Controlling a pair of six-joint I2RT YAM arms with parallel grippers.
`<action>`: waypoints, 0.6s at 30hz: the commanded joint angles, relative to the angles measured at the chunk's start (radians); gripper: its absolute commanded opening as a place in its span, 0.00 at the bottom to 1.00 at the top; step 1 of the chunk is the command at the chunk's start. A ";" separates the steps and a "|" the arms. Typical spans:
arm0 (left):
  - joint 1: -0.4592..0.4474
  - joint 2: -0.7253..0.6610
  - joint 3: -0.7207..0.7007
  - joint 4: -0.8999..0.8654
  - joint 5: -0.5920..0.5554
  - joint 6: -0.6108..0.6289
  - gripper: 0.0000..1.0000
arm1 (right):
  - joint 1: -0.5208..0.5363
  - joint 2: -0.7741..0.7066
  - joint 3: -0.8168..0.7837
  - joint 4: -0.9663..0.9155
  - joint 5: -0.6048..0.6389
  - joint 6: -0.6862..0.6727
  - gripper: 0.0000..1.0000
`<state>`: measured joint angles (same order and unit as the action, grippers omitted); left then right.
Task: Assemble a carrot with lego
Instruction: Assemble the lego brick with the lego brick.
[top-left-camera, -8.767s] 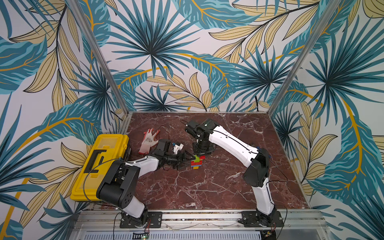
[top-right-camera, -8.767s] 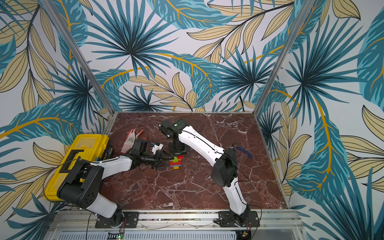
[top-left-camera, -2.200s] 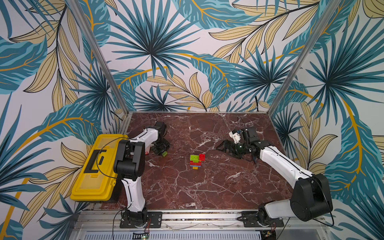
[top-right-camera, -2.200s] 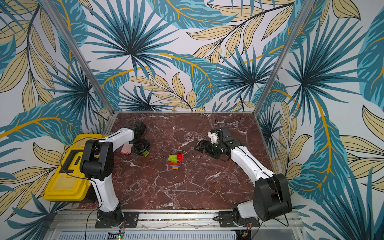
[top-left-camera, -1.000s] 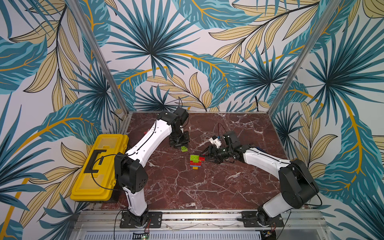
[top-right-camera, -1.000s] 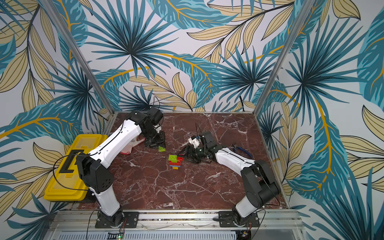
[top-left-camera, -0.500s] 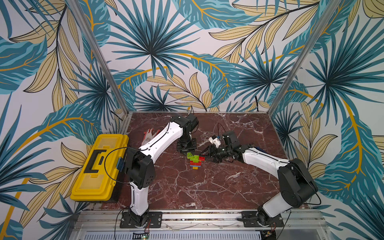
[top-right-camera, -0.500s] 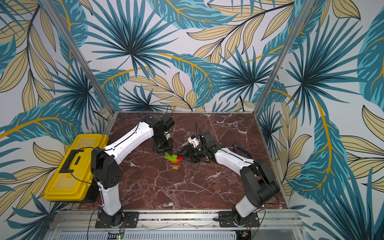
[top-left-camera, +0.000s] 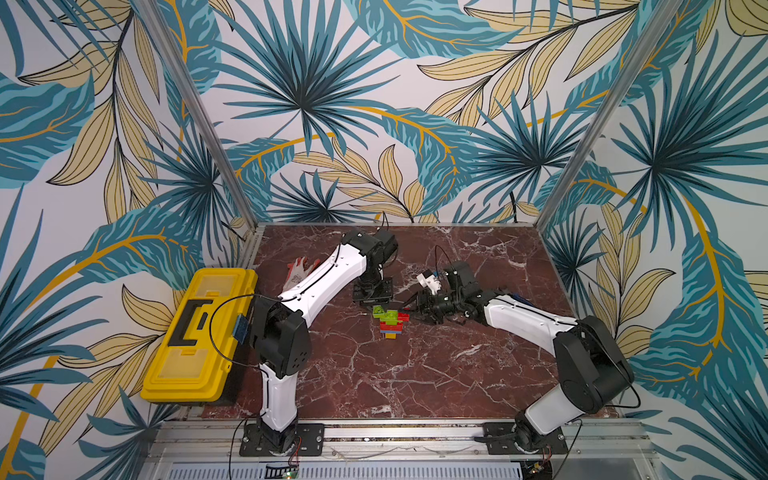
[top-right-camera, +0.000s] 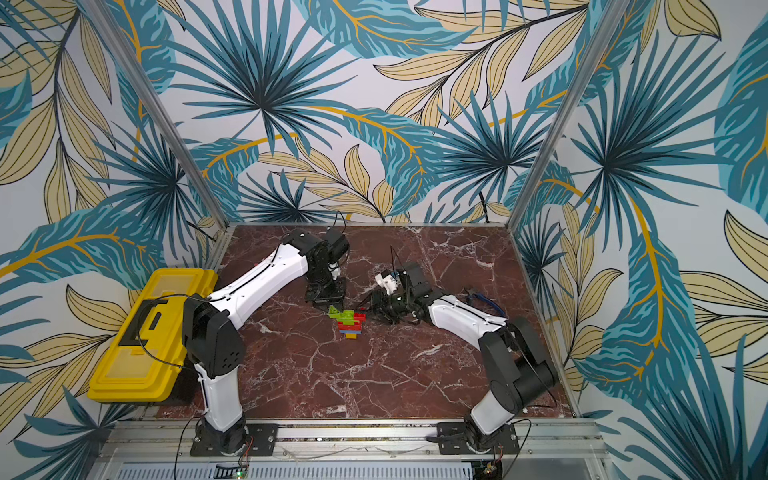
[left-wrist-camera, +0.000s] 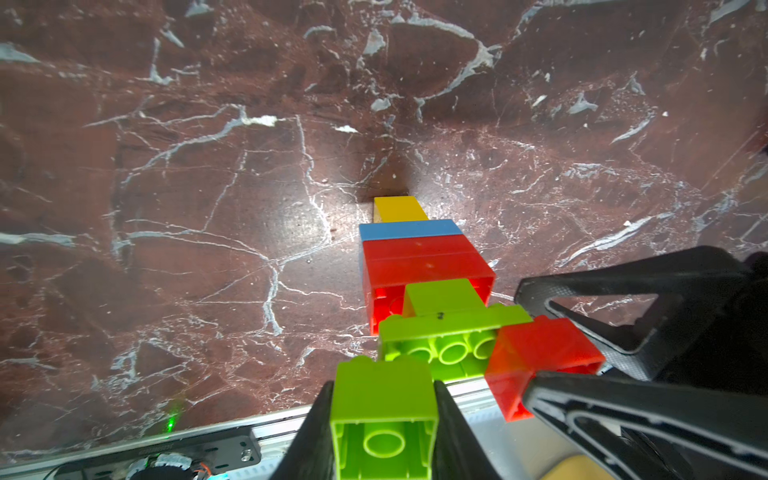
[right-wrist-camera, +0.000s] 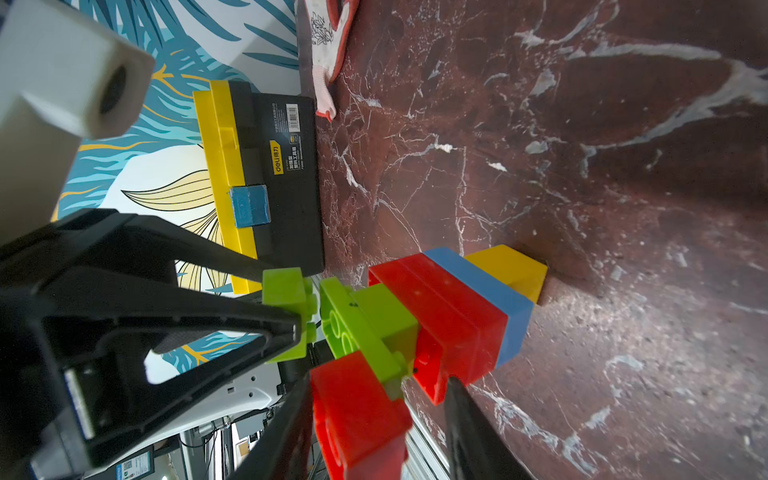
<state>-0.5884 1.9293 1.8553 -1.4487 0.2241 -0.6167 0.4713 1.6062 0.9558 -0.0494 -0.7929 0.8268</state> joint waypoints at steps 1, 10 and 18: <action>-0.004 0.012 0.032 -0.030 -0.026 0.009 0.24 | 0.006 0.027 0.002 -0.007 0.012 0.000 0.50; -0.012 0.028 0.034 -0.029 -0.024 0.000 0.24 | 0.006 0.036 -0.003 0.003 0.009 0.005 0.48; -0.022 0.039 0.036 -0.029 -0.024 -0.008 0.24 | 0.006 0.034 -0.012 0.010 0.008 0.009 0.48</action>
<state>-0.6029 1.9560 1.8690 -1.4597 0.2131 -0.6189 0.4713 1.6169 0.9581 -0.0246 -0.7967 0.8310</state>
